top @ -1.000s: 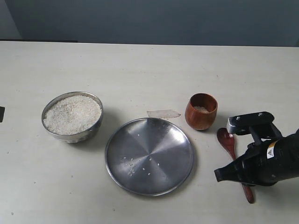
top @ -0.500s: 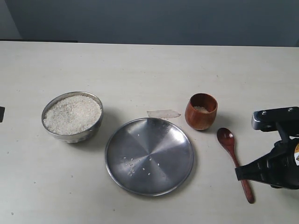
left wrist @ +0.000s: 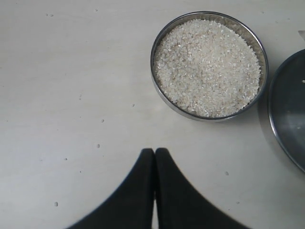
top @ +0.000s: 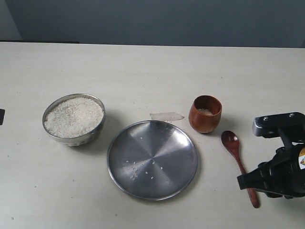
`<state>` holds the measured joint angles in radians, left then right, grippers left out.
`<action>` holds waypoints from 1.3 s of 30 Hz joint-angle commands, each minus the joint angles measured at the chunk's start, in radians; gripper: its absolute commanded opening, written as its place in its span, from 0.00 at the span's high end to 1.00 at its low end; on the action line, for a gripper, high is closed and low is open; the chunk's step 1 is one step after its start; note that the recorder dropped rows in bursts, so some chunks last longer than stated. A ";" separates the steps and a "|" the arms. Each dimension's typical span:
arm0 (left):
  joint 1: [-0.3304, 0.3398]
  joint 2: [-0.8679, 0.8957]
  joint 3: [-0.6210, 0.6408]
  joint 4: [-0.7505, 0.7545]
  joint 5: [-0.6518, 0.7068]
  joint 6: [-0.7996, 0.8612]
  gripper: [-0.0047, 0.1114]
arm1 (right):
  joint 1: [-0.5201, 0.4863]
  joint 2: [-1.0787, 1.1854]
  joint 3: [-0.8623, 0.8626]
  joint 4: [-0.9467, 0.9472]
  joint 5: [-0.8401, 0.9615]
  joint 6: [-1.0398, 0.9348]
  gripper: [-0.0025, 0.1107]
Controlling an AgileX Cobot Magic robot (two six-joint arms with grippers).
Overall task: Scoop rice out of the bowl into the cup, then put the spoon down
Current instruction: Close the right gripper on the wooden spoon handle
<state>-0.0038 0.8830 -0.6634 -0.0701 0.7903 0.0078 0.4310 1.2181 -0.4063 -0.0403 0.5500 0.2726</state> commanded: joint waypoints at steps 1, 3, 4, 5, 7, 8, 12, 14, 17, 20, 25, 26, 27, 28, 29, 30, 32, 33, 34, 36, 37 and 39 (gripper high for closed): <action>-0.009 0.002 -0.004 0.004 -0.008 -0.001 0.96 | 0.002 -0.005 0.002 0.005 -0.014 -0.021 0.68; -0.009 0.002 -0.004 0.004 -0.008 -0.001 0.96 | 0.002 -0.003 0.002 0.007 -0.035 -0.035 0.68; -0.009 0.002 -0.004 0.004 -0.008 -0.001 0.96 | 0.002 -0.001 0.002 0.007 -0.044 -0.037 0.68; -0.009 0.002 -0.004 0.004 -0.008 -0.001 0.96 | 0.002 0.004 0.002 0.007 -0.052 -0.037 0.68; -0.009 0.002 -0.004 0.004 -0.008 -0.001 0.96 | 0.002 0.013 0.002 0.007 -0.066 -0.037 0.68; -0.009 0.002 -0.004 0.004 -0.008 -0.001 0.96 | 0.002 0.020 0.002 0.007 -0.072 -0.037 0.68; -0.009 0.002 -0.004 0.004 -0.008 -0.001 0.96 | 0.002 0.056 0.002 0.010 -0.086 -0.044 0.68; -0.009 0.002 -0.004 0.004 -0.008 -0.001 0.96 | 0.002 0.078 0.002 0.017 -0.086 -0.044 0.68; -0.009 0.002 -0.004 0.004 -0.008 -0.001 0.96 | 0.002 0.102 0.002 0.021 -0.099 -0.048 0.68; -0.009 0.002 -0.004 0.004 -0.008 -0.001 0.96 | 0.002 0.125 0.002 0.040 -0.109 -0.063 0.68; -0.009 0.002 -0.004 0.008 -0.008 -0.001 0.96 | 0.002 0.165 0.002 0.055 -0.124 -0.082 0.68; -0.009 0.002 -0.004 0.010 -0.008 -0.001 0.96 | 0.002 0.172 0.002 0.055 -0.126 -0.082 0.68; -0.009 0.002 -0.004 0.010 -0.008 -0.001 0.96 | 0.002 0.182 0.002 0.055 -0.131 -0.082 0.68; -0.009 0.002 -0.004 0.012 -0.008 -0.001 0.96 | 0.002 0.189 0.002 0.055 -0.136 -0.082 0.68; -0.009 0.002 -0.004 0.012 -0.008 -0.001 0.96 | 0.002 0.197 0.002 0.055 -0.140 -0.082 0.68; -0.009 0.002 -0.004 0.012 -0.008 -0.001 0.96 | 0.002 0.205 0.002 0.055 -0.147 -0.082 0.68; -0.009 0.002 -0.004 0.012 -0.008 -0.001 0.96 | 0.002 0.217 0.002 0.055 -0.164 -0.082 0.68; -0.009 0.002 -0.004 0.012 -0.008 -0.001 0.96 | 0.002 0.224 0.002 0.055 -0.171 -0.082 0.68; -0.009 0.002 -0.004 0.012 -0.008 -0.001 0.96 | 0.002 0.231 0.002 0.055 -0.176 -0.082 0.68; -0.009 0.002 -0.004 0.012 -0.008 -0.001 0.96 | 0.002 0.245 0.002 0.055 -0.189 -0.082 0.68; -0.009 0.002 -0.004 0.012 -0.008 -0.001 0.96 | 0.002 0.255 0.002 0.055 -0.193 -0.082 0.68; -0.009 0.002 -0.004 0.012 -0.008 -0.001 0.96 | 0.002 0.270 0.002 0.055 -0.199 -0.082 0.68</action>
<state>-0.0038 0.8830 -0.6634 -0.0636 0.7903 0.0078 0.4310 1.4703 -0.4063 0.0140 0.3694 0.1995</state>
